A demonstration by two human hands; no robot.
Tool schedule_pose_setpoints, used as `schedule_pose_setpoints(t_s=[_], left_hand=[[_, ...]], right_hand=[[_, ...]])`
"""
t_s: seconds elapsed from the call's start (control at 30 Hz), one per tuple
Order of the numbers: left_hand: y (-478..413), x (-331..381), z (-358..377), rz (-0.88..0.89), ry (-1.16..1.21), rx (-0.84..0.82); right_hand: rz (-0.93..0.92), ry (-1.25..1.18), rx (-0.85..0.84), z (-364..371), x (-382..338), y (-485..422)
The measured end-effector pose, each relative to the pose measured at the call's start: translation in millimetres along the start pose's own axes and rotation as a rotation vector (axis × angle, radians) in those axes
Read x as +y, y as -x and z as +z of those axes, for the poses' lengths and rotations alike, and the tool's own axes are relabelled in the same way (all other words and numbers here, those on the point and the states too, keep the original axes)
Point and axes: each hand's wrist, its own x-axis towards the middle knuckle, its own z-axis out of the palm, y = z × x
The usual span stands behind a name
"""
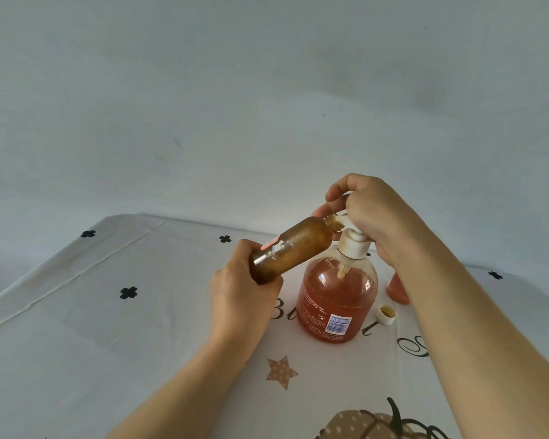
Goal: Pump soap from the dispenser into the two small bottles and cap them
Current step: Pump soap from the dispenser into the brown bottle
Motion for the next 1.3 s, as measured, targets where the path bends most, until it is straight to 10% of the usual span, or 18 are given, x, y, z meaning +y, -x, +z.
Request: schedule_pose_setpoints(t_s=[1.3], left_hand=[[-5,-2,5,-0.019,0.109,-0.014]], right_hand=[[-0.022,0.025,0.007,1,-1,0]])
